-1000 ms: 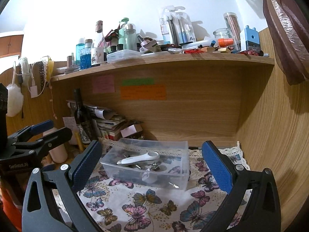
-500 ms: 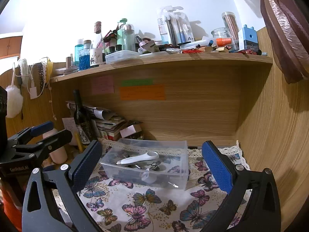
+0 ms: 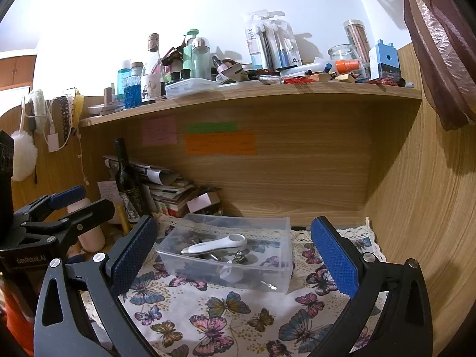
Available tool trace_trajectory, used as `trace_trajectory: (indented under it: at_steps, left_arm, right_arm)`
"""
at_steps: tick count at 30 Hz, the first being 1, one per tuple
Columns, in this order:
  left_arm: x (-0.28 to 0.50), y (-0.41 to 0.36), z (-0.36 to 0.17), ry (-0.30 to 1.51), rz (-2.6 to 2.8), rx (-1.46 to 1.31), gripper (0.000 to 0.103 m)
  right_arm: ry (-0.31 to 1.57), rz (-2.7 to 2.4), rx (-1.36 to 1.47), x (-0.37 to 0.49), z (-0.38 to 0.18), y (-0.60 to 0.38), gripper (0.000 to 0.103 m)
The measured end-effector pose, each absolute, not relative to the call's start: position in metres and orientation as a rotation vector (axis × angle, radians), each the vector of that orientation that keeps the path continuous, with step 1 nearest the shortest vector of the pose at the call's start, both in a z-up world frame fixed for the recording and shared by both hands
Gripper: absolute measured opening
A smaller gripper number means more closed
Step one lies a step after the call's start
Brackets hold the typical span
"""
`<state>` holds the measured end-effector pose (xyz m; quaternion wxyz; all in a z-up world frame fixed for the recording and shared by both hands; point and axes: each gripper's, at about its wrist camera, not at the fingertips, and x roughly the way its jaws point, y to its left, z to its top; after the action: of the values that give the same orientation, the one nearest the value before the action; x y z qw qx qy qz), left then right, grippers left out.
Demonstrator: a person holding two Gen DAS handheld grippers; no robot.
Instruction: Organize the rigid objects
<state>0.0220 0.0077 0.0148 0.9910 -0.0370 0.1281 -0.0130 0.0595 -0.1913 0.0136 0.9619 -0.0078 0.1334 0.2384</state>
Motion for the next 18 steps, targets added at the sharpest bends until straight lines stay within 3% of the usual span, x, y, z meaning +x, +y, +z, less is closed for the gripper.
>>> trace_trajectory:
  at_steps: [18]
  left_arm:
    - [0.0251, 0.0058, 0.0131, 0.260, -0.029, -0.066, 0.103]
  right_arm:
    - [0.270, 0.486, -0.015, 0.0606, 0.0131, -0.1923, 0.103]
